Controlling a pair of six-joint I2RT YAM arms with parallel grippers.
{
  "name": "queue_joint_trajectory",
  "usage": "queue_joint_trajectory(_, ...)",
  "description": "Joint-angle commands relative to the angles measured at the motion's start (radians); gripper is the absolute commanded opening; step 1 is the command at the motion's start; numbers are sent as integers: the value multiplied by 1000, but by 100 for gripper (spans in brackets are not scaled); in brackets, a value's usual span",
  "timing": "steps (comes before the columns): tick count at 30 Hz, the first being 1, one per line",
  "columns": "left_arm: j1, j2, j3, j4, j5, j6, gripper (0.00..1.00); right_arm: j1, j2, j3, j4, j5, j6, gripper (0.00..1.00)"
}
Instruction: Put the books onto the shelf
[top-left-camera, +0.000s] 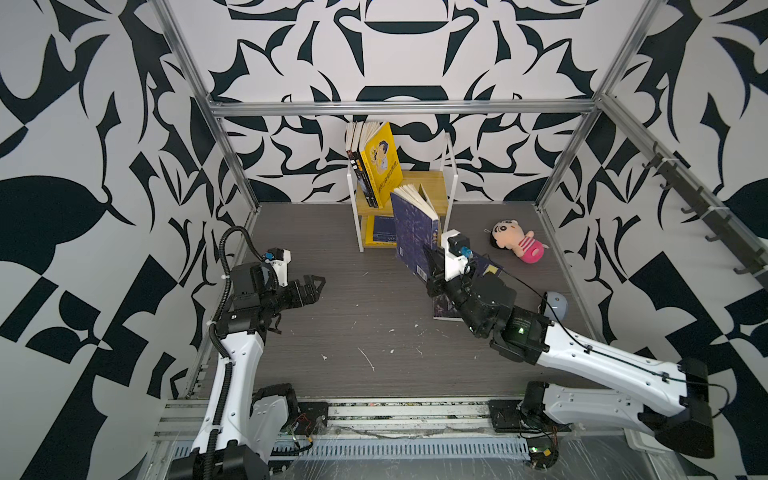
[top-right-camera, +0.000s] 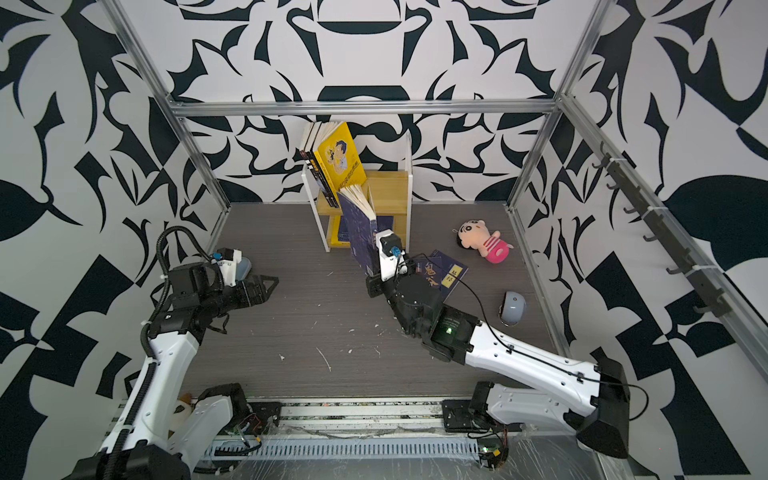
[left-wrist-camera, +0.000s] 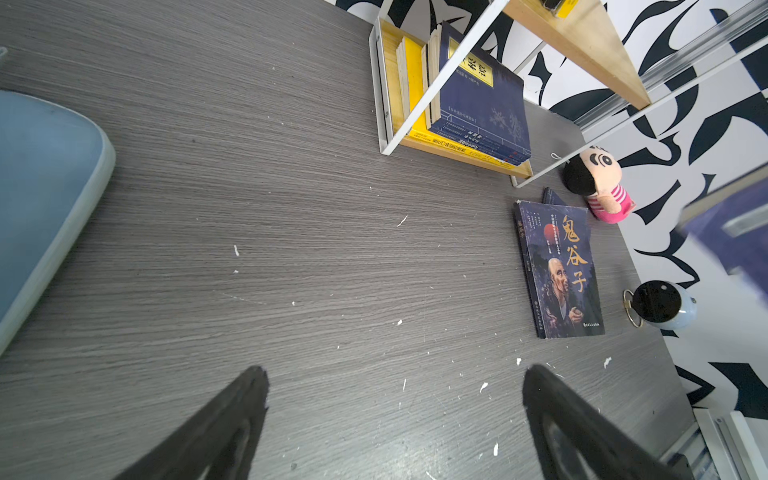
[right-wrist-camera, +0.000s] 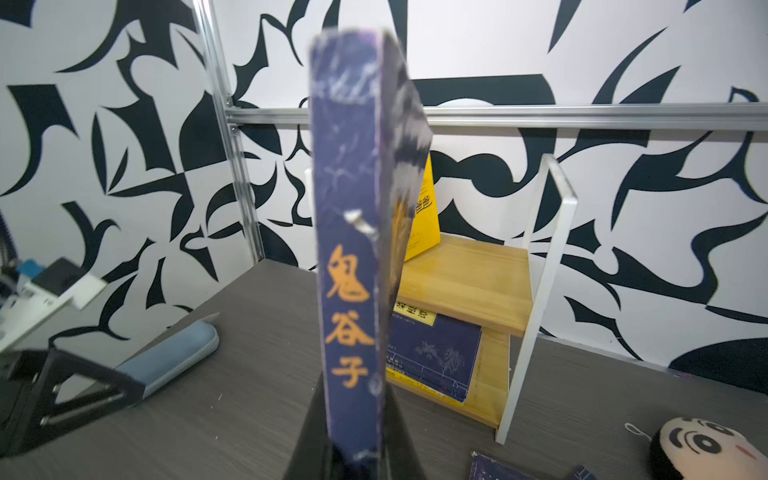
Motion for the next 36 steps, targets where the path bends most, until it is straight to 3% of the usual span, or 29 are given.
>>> queue_joint_trajectory(1,-9,-10,9,-9,10,4,100,-39,44,148,92,36,-10,0)
queue_joint_trajectory(13,-33,-26,11,-20,22,6,99,-257,343,429,160,56,-8,0)
queue_joint_trajectory(18,-41,-37,11,-24,16,14,100,-333,482,481,306,-1,-68,0)
queue_joint_trajectory(26,-53,-41,17,-31,13,21,99,-385,678,553,494,-91,-167,0)
queue_joint_trajectory(36,-61,-40,21,-36,18,20,99,-397,854,610,615,-180,-103,0)
